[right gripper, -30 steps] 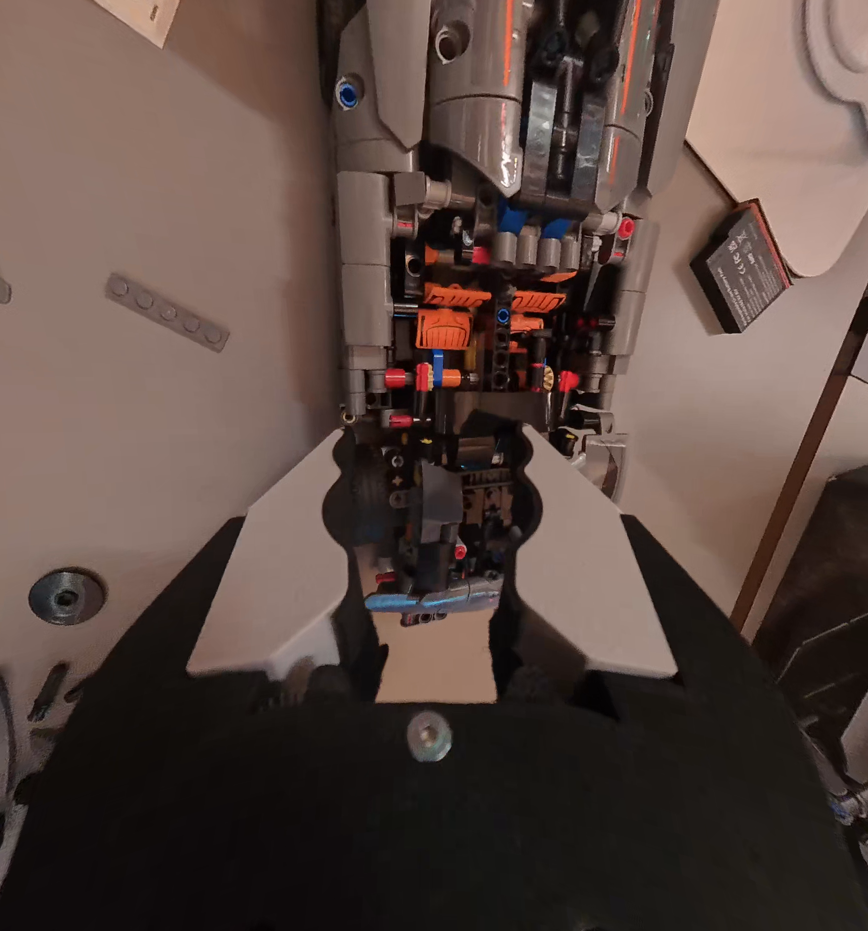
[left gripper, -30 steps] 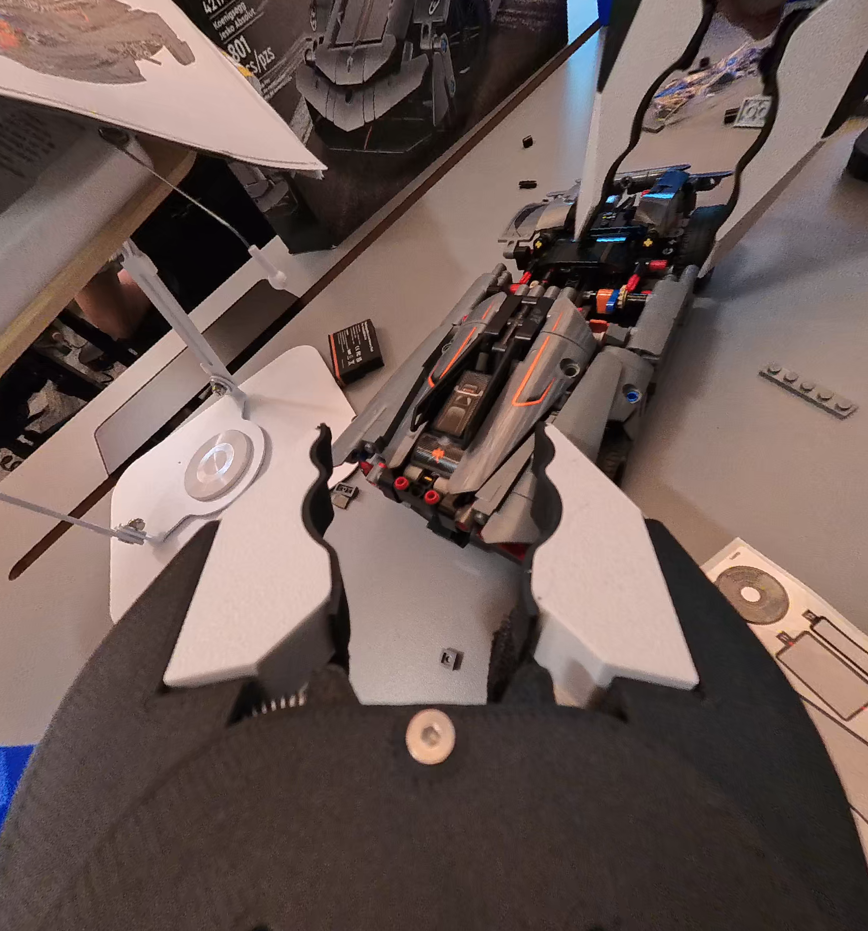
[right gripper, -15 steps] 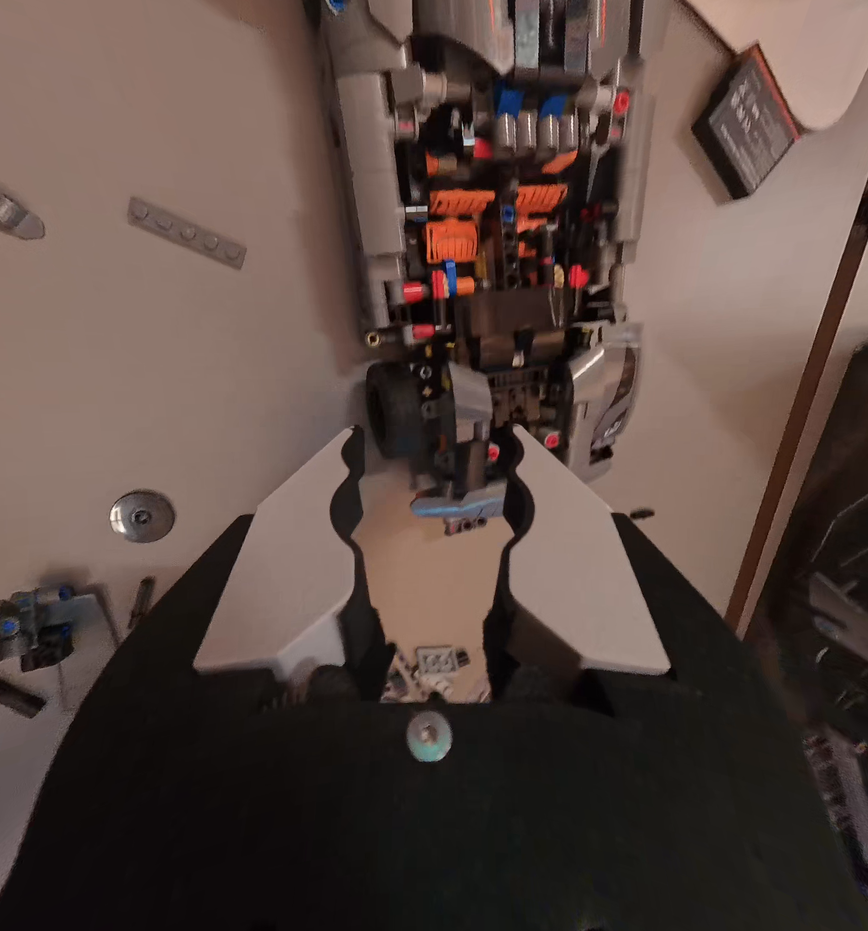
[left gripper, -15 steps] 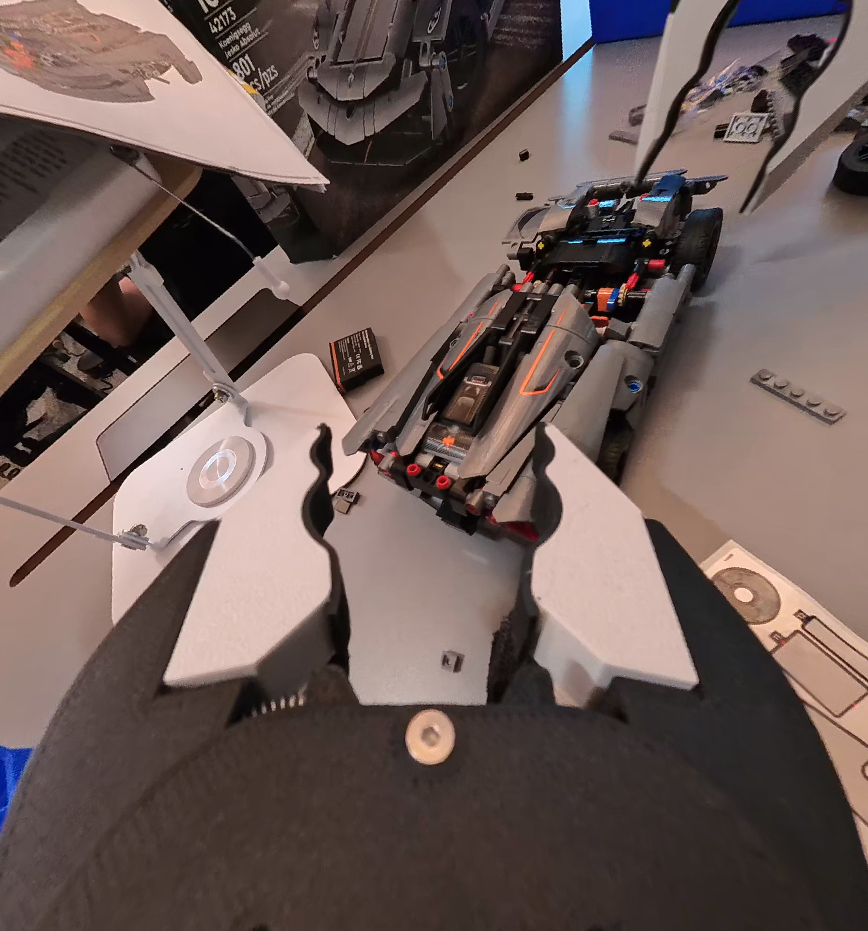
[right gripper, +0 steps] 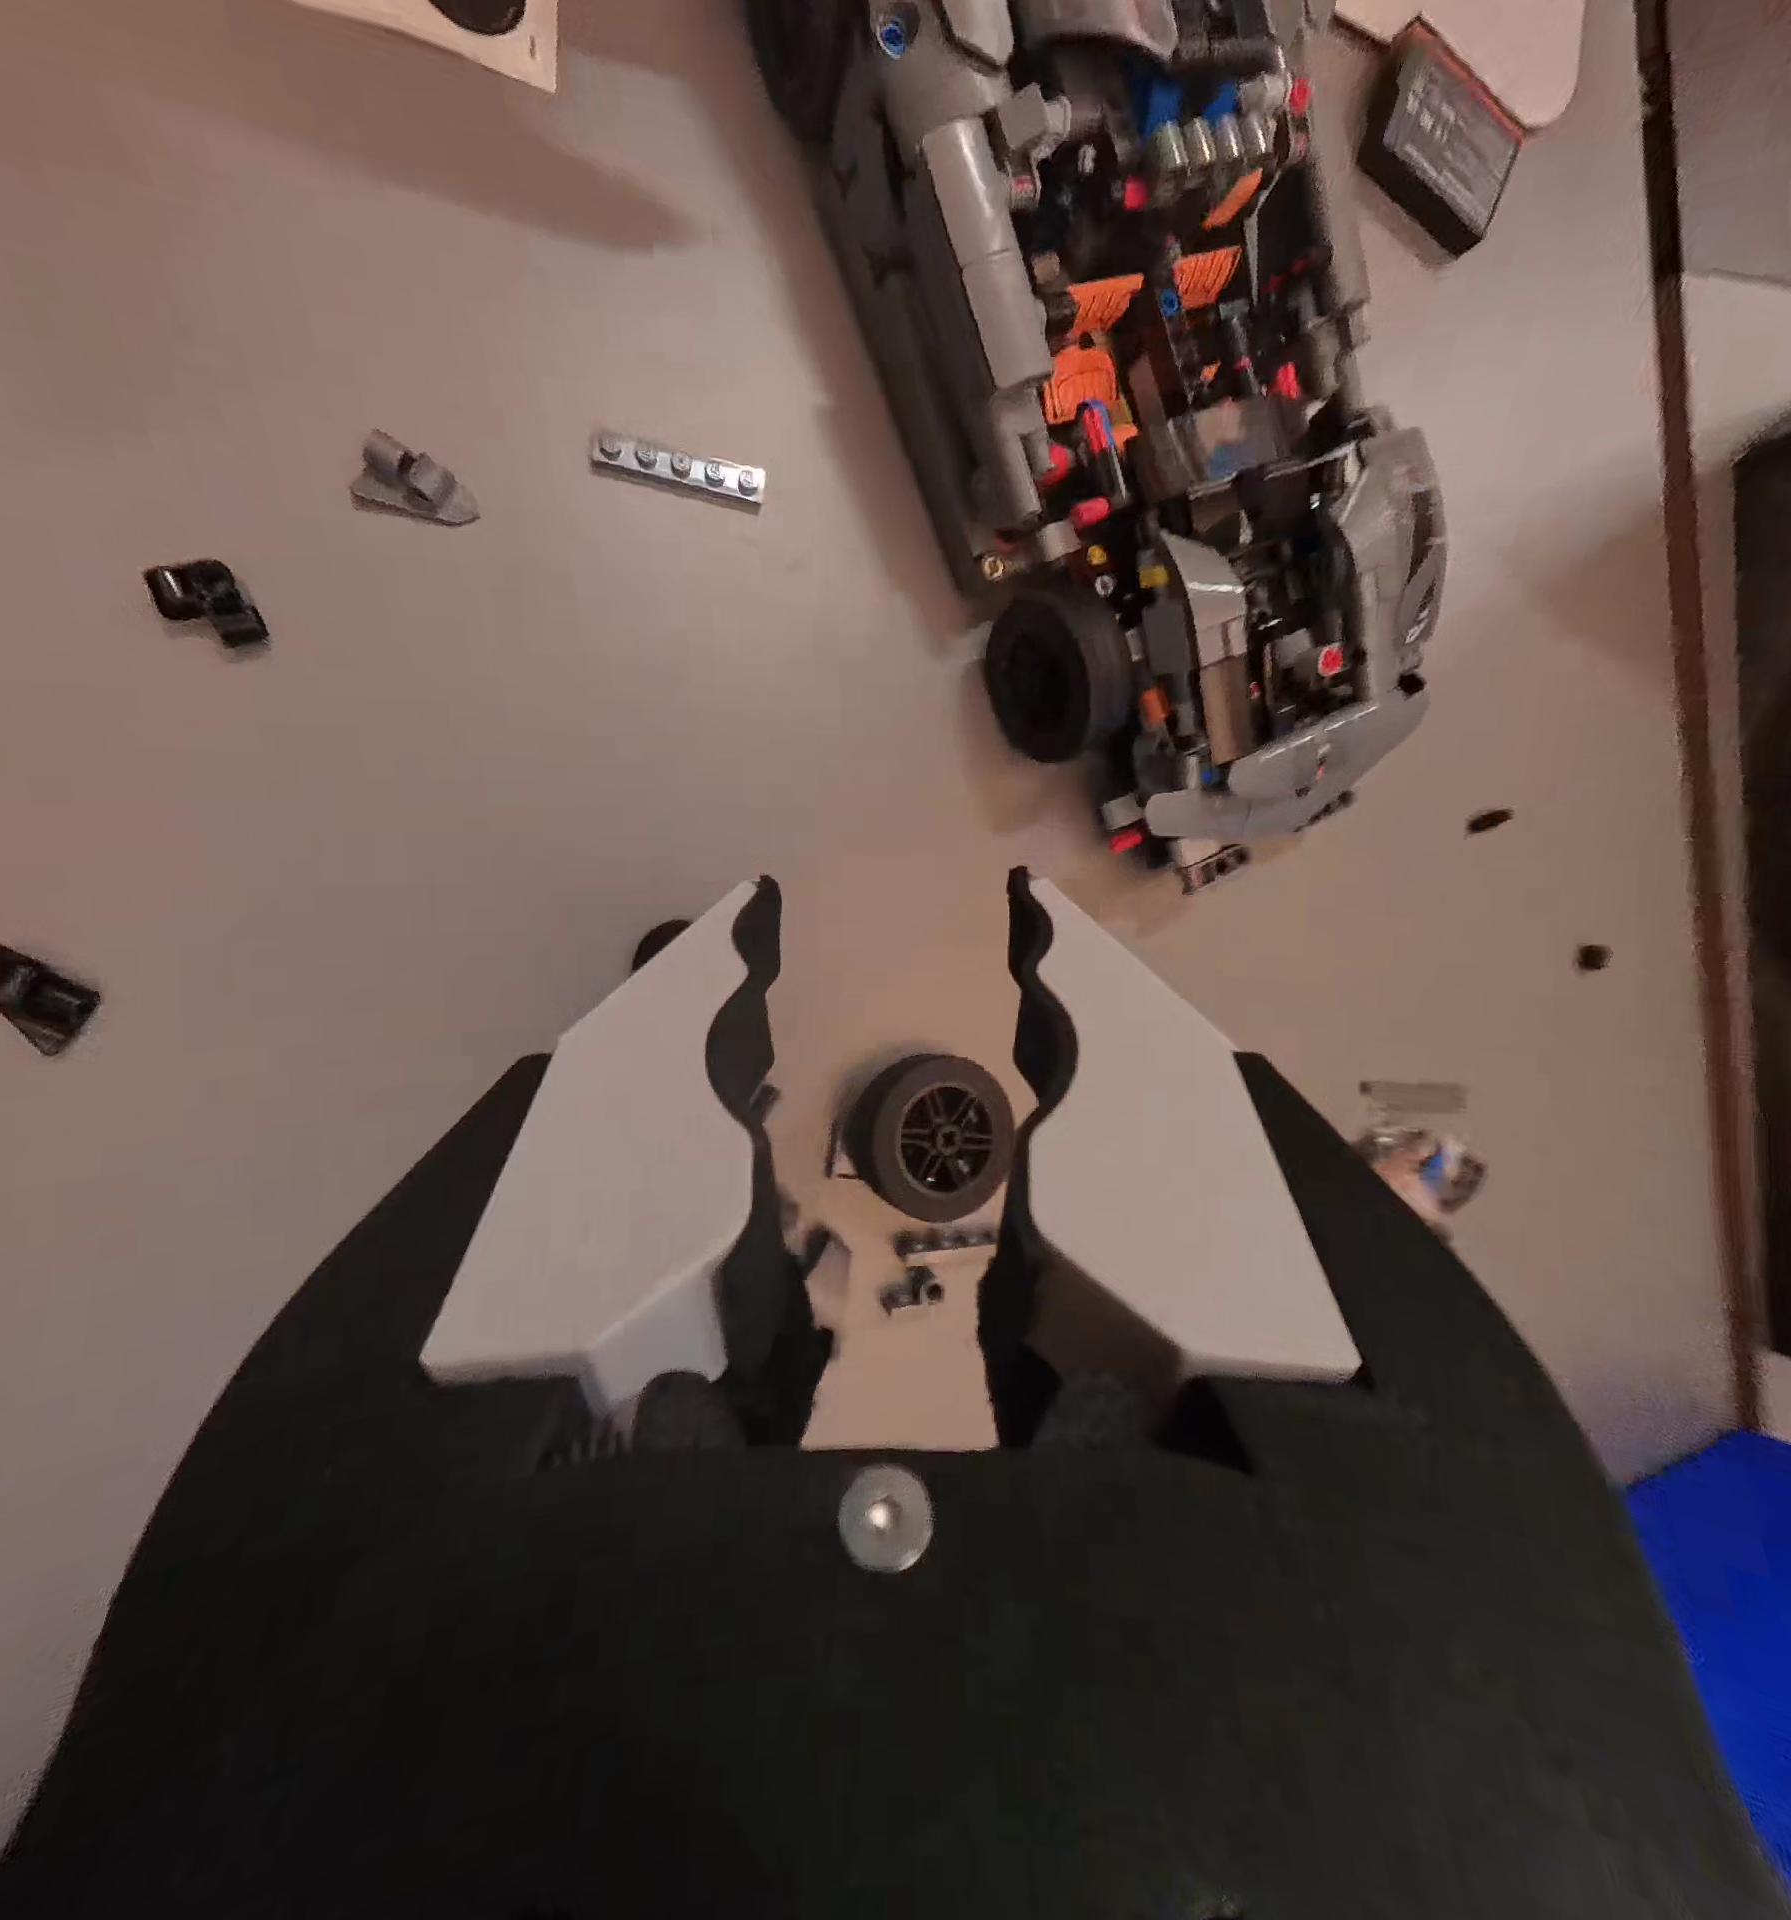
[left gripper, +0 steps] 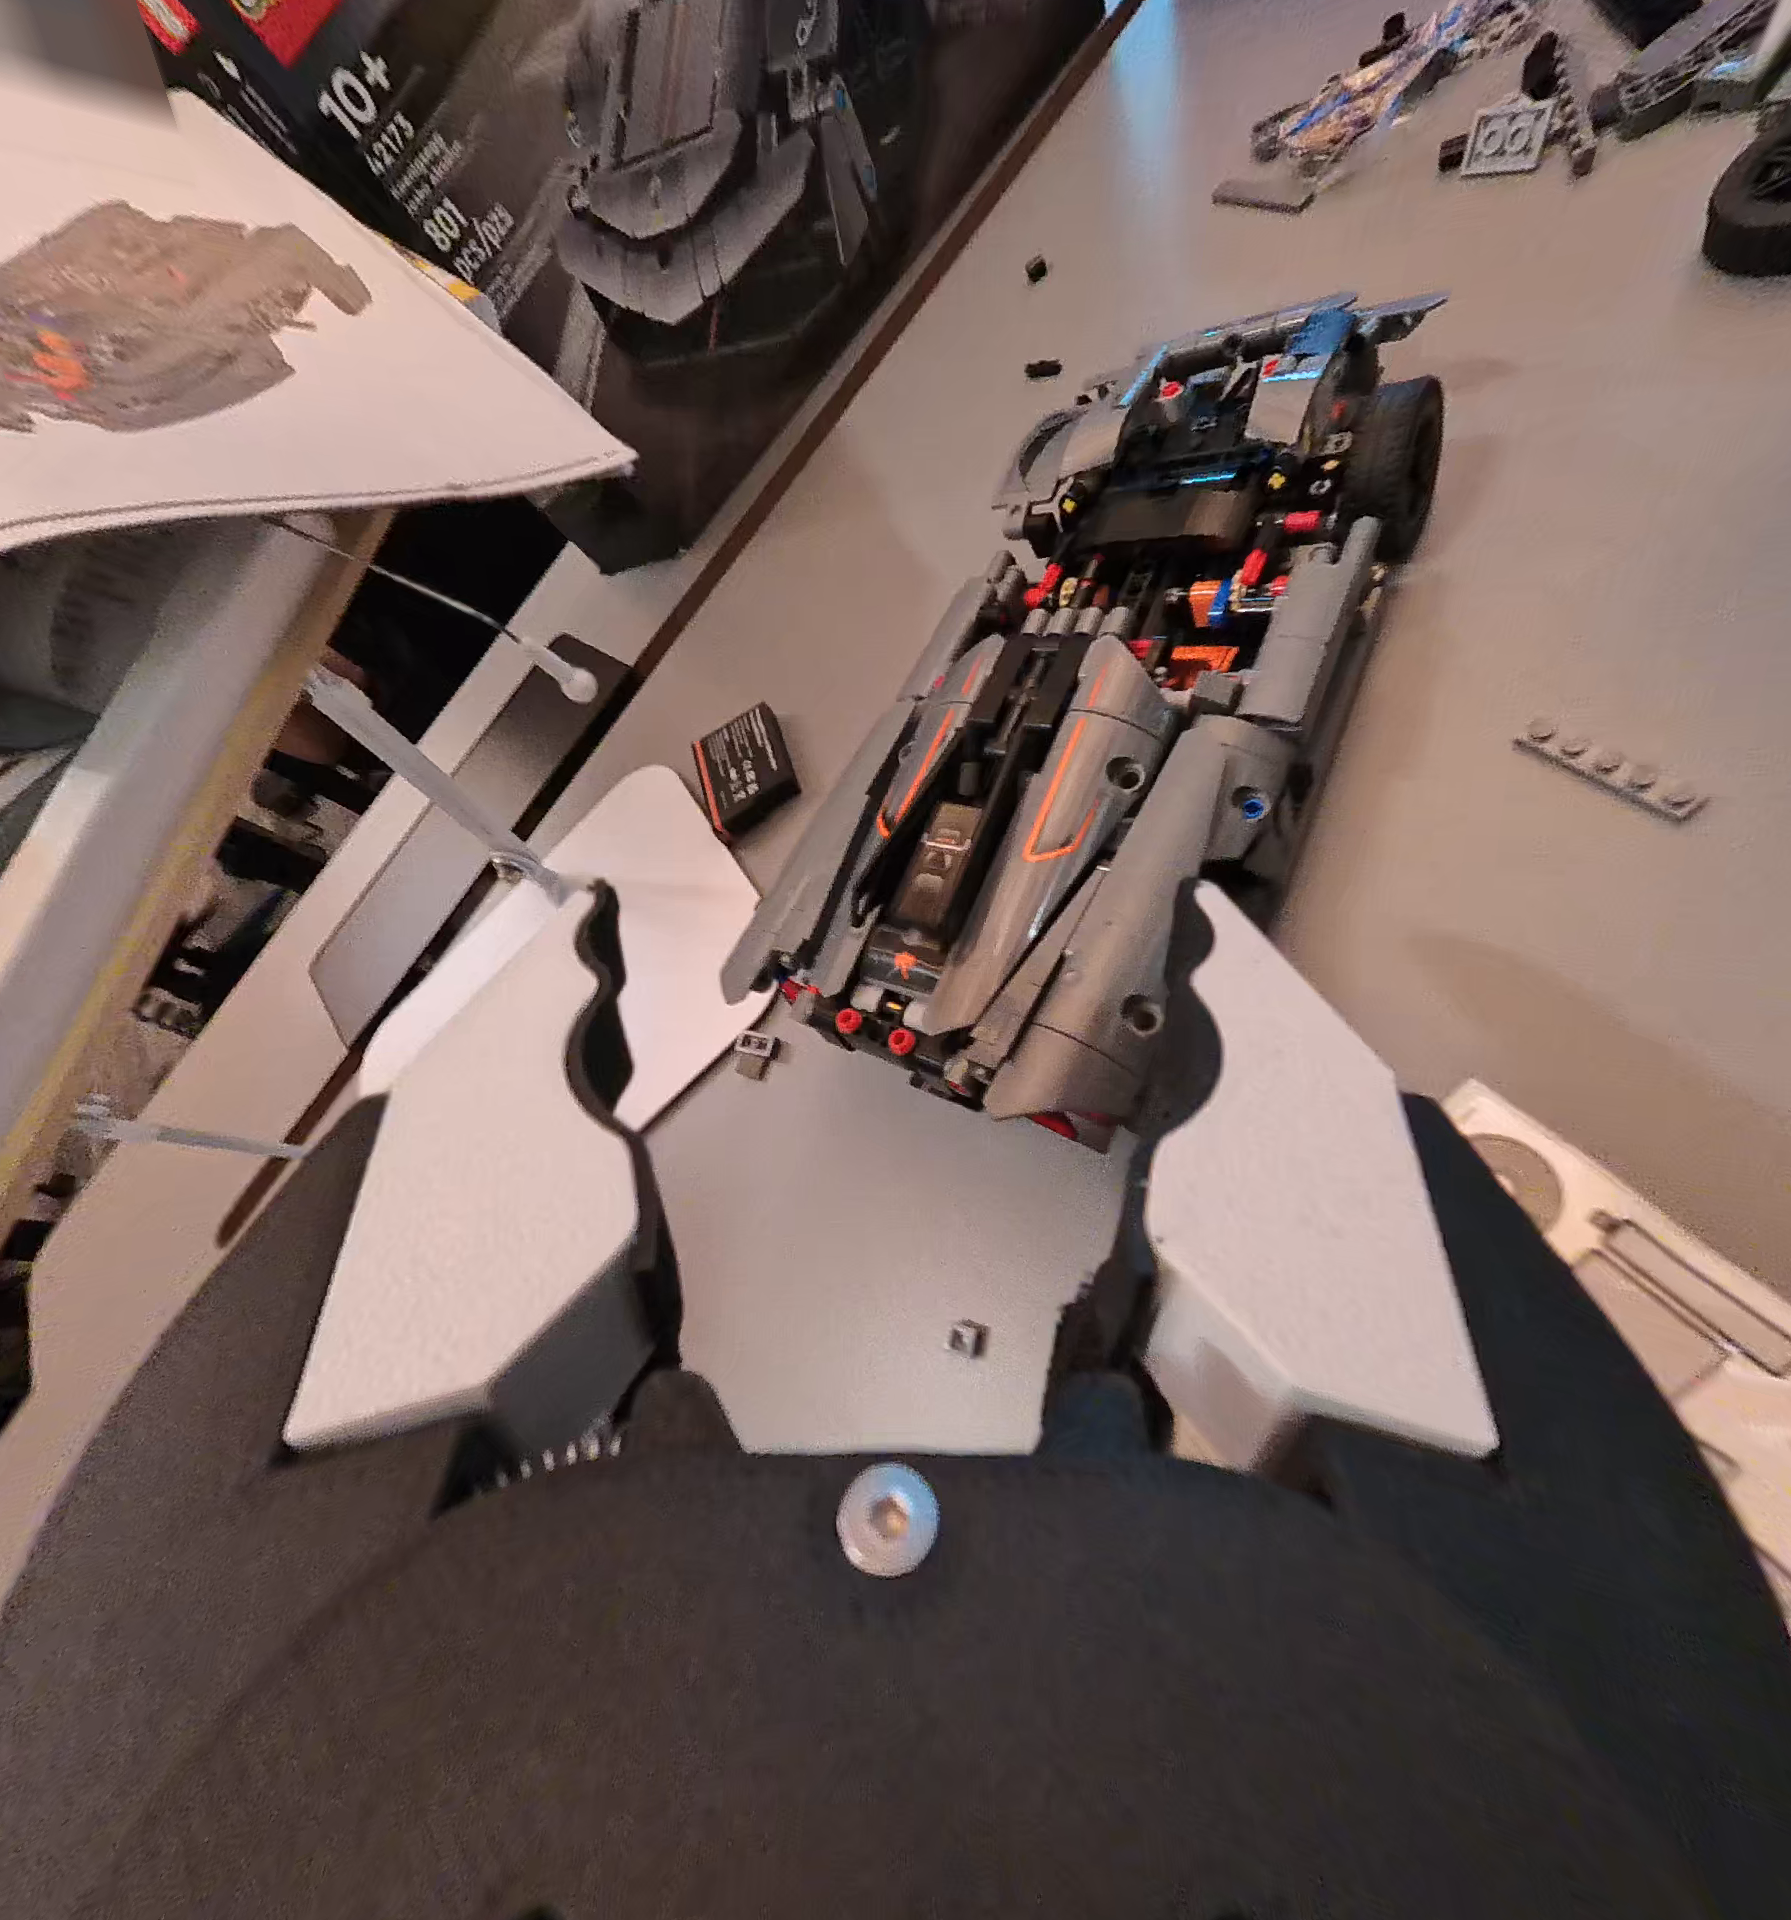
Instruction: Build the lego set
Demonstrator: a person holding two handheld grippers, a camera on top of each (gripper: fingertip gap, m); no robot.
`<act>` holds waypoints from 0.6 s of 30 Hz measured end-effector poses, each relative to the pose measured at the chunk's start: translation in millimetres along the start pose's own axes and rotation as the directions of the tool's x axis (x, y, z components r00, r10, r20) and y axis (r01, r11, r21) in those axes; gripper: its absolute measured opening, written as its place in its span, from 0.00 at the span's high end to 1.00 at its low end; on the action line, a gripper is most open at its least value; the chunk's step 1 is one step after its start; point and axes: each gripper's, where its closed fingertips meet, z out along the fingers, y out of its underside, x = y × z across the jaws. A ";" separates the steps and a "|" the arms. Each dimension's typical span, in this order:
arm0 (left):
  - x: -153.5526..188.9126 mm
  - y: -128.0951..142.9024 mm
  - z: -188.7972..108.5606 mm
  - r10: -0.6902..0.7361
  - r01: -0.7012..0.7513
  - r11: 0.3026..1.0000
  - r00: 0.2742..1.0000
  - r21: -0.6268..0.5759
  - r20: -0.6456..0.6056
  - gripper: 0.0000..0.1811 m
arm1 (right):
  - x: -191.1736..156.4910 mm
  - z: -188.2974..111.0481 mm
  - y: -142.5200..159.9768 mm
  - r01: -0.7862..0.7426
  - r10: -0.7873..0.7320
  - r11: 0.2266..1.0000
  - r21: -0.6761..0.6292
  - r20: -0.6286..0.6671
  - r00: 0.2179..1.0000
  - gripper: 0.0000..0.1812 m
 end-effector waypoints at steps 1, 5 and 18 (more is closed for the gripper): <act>2.3 -0.5 -3.1 -0.018 0.018 1.000 1.000 -0.004 -0.014 0.43 | -1.9 2.1 2.2 -0.038 0.038 0.999 0.014 0.023 0.999 0.79; -1.5 20.0 -12.9 -0.048 0.049 0.994 0.999 -0.100 0.014 0.46 | 1.5 11.5 0.8 -0.200 0.193 0.978 0.058 0.105 0.976 0.87; 43.2 62.5 -5.5 -0.436 0.409 0.883 0.896 -0.229 -0.080 0.50 | 49.7 55.1 19.3 -0.472 0.473 0.881 -0.034 0.121 0.873 0.56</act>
